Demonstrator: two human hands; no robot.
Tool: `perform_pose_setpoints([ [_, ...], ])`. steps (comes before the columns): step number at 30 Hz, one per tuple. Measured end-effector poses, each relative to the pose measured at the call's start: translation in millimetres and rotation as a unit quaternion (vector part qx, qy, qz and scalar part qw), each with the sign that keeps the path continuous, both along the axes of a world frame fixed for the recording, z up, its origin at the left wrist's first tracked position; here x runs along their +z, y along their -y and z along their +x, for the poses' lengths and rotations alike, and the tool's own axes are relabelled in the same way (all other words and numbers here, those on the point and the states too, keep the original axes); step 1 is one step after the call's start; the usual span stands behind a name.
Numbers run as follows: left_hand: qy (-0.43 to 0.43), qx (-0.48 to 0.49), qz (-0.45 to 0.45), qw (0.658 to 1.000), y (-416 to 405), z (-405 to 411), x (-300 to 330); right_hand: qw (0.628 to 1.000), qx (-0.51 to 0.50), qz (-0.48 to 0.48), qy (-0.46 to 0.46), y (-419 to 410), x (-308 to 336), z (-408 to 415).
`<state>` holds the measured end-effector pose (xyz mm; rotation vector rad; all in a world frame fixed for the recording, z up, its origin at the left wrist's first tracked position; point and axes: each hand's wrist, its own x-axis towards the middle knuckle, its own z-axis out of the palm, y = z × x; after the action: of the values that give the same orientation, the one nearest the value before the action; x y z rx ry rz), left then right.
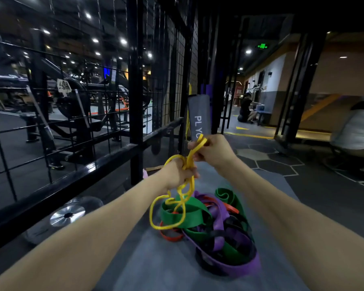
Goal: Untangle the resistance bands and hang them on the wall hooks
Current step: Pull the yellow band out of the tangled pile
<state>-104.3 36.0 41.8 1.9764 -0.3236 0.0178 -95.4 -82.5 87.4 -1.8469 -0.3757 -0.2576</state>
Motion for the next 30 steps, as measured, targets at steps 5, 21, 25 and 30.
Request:
perform_pose_setpoints([
  [5,-0.110,0.034,-0.137,0.984,-30,-10,6,0.995,0.071,0.021,-0.070,10,-15,-4],
  [21,-0.349,-0.055,-0.251,0.901,-87,-43,36,0.982,0.024,-0.185,-0.038,-55,-89,-17],
  [25,-0.314,-0.080,-0.085,0.942,-81,-52,41,0.984,0.078,-0.163,0.011,-56,-72,-17],
  [30,-0.230,-0.074,0.066,0.968,-79,-52,49,0.989,0.083,-0.116,-0.029,-35,-72,-22],
])
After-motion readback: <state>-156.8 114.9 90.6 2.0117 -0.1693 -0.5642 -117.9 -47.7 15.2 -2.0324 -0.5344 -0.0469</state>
